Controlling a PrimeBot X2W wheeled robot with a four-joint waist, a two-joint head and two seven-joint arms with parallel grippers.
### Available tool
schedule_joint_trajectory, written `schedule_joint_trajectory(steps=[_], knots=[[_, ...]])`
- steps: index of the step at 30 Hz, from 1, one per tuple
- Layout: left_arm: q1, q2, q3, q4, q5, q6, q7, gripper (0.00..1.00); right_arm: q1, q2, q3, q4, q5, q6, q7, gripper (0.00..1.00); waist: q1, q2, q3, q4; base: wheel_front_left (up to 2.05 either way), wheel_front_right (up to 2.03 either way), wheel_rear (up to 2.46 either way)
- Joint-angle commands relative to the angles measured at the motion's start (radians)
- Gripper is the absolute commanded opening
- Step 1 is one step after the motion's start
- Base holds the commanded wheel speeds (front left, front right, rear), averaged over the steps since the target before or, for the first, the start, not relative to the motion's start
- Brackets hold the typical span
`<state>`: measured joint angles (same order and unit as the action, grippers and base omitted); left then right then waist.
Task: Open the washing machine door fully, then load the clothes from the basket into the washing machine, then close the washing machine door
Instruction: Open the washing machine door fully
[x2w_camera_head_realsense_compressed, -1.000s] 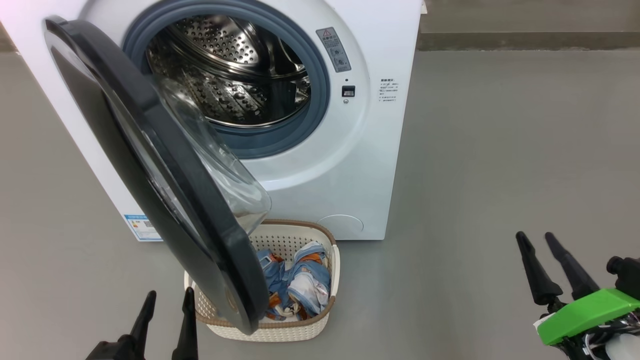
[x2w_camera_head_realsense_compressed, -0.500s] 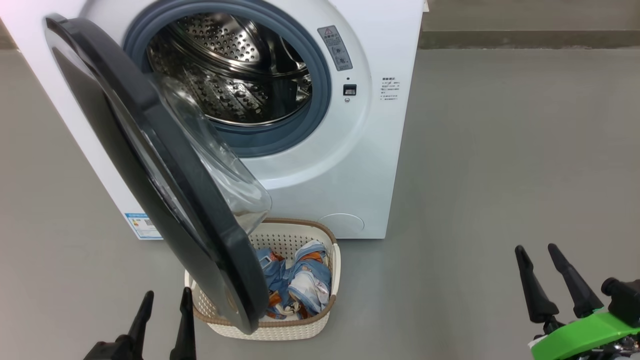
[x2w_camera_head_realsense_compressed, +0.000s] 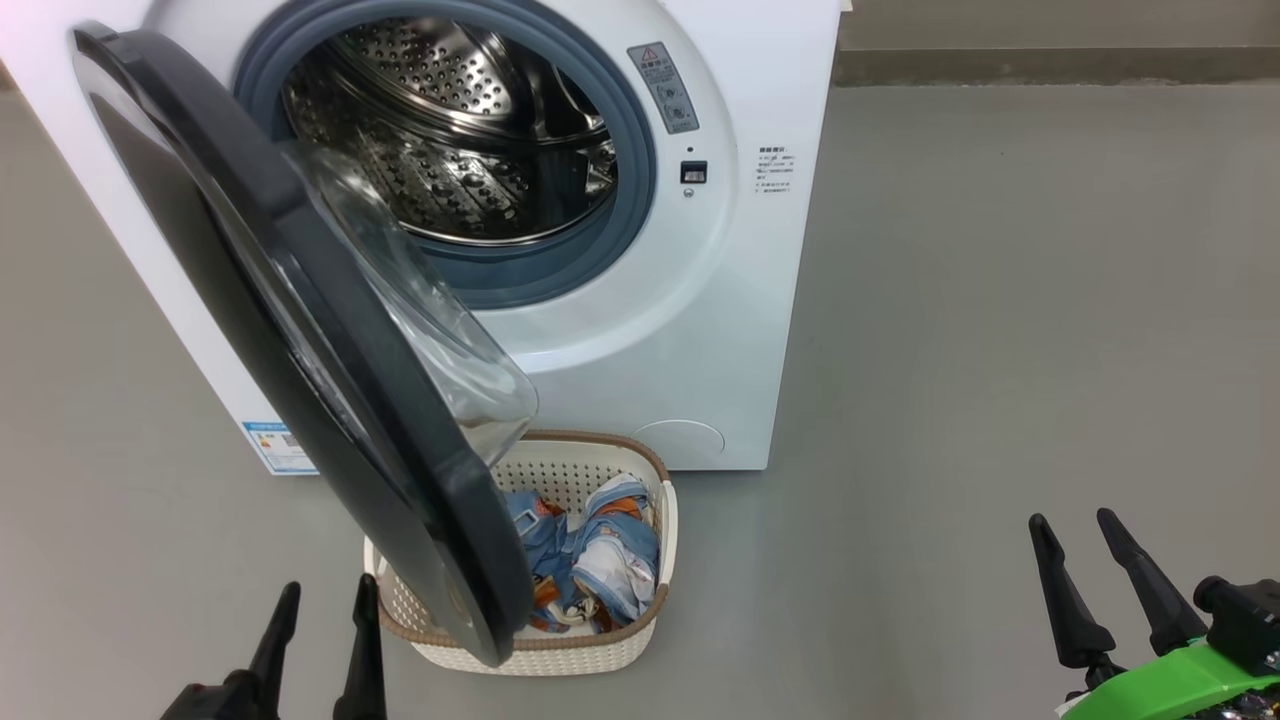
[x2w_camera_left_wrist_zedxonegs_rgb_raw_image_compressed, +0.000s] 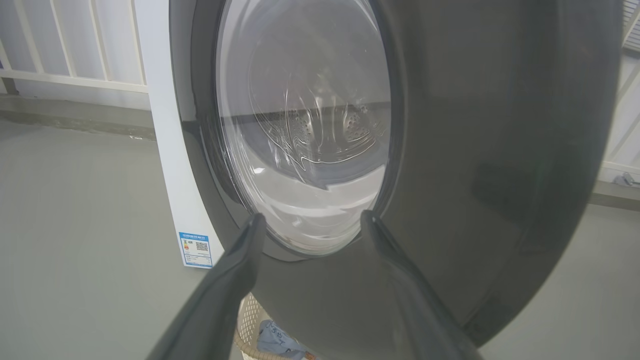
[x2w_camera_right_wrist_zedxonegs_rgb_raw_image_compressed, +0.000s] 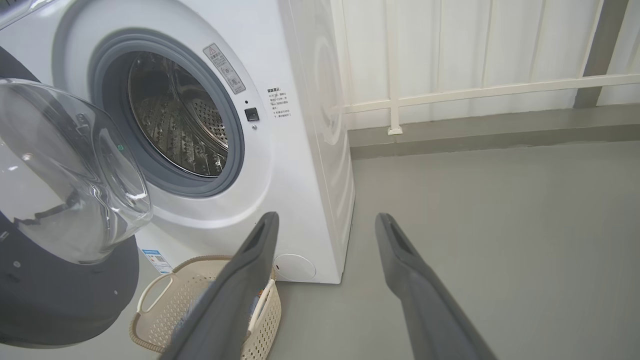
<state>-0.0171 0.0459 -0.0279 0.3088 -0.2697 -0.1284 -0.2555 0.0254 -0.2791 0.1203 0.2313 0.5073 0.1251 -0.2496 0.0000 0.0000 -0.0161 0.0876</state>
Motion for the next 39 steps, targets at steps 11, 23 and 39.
schedule_joint_trajectory(steps=[11,23,39], knots=[[-0.060,0.008,0.076,-0.029,0.006,0.000,-0.006,0.81,-0.001,-0.017,0.003,-0.006,-0.036,0.006,-0.012,1.00,0.0000,0.0000,0.002,0.012,0.00,0.00,0.00],[-0.106,0.006,0.128,-0.322,0.039,0.077,-0.006,0.00,0.002,-0.006,0.003,-0.010,-0.073,0.006,-0.012,1.00,0.0000,0.0000,0.005,0.019,0.00,0.00,0.00],[-0.097,0.004,-0.248,-0.574,-0.064,0.148,0.139,0.00,-0.004,0.007,-0.004,-0.047,-0.121,0.006,-0.012,1.00,0.0000,0.0000,0.017,-0.004,0.00,0.00,0.00]])
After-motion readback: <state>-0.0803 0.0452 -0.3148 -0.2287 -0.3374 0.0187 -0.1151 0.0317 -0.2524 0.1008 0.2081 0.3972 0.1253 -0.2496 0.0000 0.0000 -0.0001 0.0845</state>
